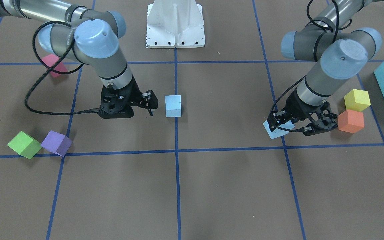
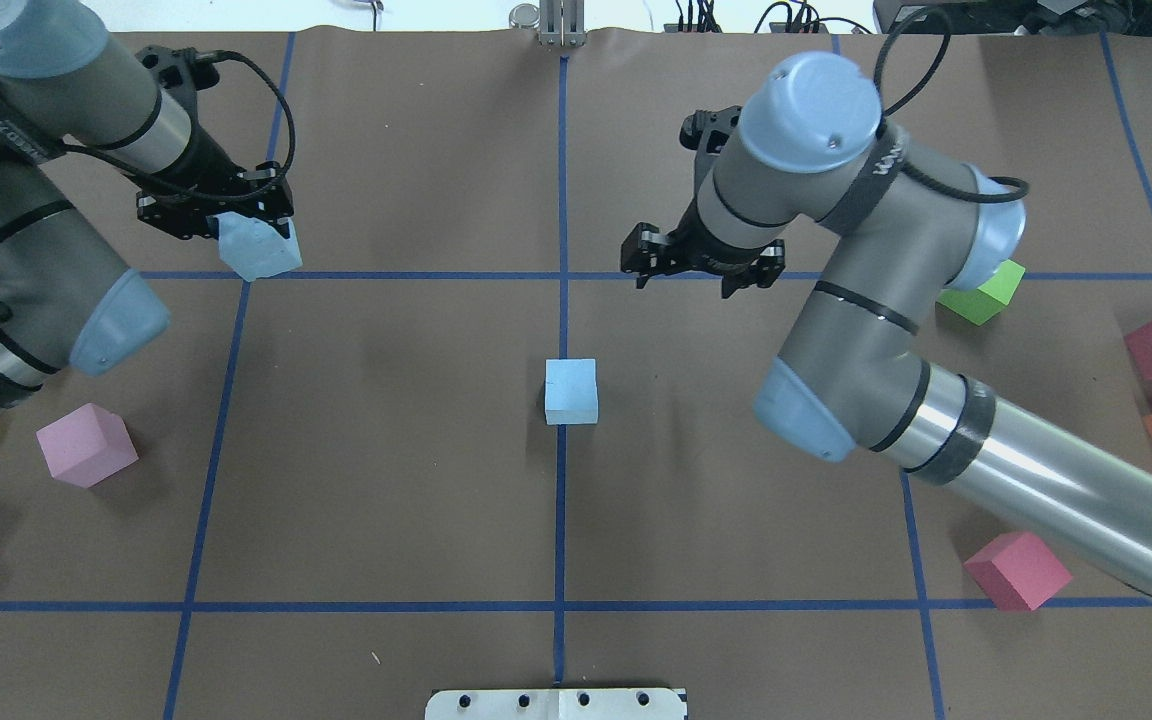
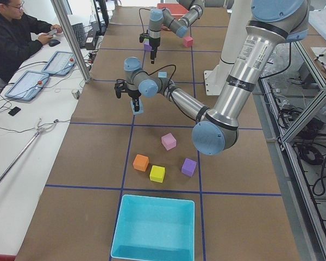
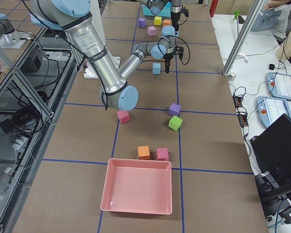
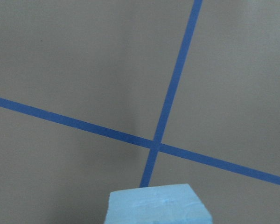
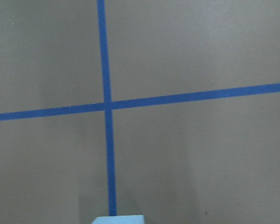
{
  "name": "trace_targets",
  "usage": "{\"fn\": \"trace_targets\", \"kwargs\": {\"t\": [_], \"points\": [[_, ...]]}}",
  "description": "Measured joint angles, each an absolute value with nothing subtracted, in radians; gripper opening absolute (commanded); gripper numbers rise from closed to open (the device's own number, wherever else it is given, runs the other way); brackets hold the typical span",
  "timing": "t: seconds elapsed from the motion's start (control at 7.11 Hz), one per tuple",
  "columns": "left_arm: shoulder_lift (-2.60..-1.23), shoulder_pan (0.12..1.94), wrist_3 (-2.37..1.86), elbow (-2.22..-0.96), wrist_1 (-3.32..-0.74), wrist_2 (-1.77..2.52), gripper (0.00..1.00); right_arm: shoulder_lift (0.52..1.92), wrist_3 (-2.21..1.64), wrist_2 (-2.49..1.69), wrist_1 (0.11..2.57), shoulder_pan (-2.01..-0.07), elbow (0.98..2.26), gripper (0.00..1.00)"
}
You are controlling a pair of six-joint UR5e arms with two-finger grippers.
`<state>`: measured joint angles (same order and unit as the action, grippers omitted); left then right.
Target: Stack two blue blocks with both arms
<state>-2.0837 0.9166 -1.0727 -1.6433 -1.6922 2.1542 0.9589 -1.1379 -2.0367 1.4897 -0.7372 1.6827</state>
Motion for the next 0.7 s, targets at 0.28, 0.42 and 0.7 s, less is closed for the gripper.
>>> {"fn": "trace_targets", "kwargs": {"t": [0.28,0.42,0.7], "points": [[-2.196,0.858,-0.967,-1.606,-1.659,2.091,0.50,1.056,-1.016,-2.127,1.491,-0.857,1.730,1.00],[-2.258,0.818,-0.934,-1.583,-1.631,2.046,0.51,1.093,-0.972,-2.159,1.491,-0.908,1.743,1.00],[-2.372,0.770,-0.918,-1.565,-1.508,1.999,0.52,1.159,-0.879,-2.185,1.491,-0.976,1.759,1.00]]}}
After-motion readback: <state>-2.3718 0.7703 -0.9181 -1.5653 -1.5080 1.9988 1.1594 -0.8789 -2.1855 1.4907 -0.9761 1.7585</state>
